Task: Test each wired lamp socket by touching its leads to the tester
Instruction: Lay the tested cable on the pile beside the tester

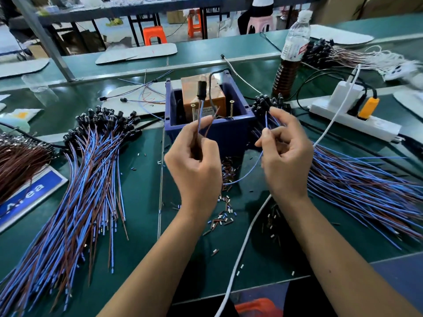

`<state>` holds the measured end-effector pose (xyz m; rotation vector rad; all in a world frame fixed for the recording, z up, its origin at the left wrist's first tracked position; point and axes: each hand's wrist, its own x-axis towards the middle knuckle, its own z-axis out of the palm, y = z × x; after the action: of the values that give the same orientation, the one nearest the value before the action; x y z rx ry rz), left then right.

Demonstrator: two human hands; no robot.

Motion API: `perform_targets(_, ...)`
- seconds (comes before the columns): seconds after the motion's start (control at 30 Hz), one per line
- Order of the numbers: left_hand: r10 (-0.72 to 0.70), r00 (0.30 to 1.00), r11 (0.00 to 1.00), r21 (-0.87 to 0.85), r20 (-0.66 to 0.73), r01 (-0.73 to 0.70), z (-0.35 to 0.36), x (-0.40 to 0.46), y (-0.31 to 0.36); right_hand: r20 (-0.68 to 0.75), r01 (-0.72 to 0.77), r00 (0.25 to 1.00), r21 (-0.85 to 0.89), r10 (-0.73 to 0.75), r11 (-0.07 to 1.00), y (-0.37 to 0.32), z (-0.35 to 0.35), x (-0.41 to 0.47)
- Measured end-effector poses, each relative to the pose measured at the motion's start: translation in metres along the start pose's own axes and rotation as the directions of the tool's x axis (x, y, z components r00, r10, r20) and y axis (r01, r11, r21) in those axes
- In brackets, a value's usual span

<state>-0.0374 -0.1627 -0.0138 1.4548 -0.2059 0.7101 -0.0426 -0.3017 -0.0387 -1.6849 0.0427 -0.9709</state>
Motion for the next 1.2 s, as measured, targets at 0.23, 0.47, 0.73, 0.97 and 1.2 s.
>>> perform_targets(0.23, -0.359, 0.742, 0.932, 0.176, 0.567, 0.316, 0.112, -0.023, 0.025, -0.361, -0.047, 0.932, -0.029, 0.034, 0.998, -0.005, -0.081, 0.002)
perform_targets(0.47, -0.751, 0.19, 0.505, 0.365, 0.632, 0.782, 0.217, -0.069, 0.022, -0.495, -0.306, 0.858, -0.279, 0.137, 0.91, 0.005, -0.168, 0.022)
perform_targets(0.73, -0.818, 0.268, 0.251, -0.103, 0.51, 0.962, 0.236, -0.055, 0.007, -0.106, -0.028, 0.988, -0.839, -0.113, 0.544, -0.009, -0.182, 0.042)
perform_targets(0.97, -0.767, 0.412, 0.189, -0.439, 0.492, 0.878, 0.217, -0.012, 0.012, 0.191, 0.121, 0.977, -0.859, 0.092, 0.497, -0.006, -0.15, 0.047)
perform_targets(1.2, -0.703, 0.401, -0.026, -0.585, 0.587, 0.811, 0.193, 0.019, 0.022, 0.236, 0.135, 0.964, -0.83, 0.122, 0.541, -0.009, -0.144, 0.059)
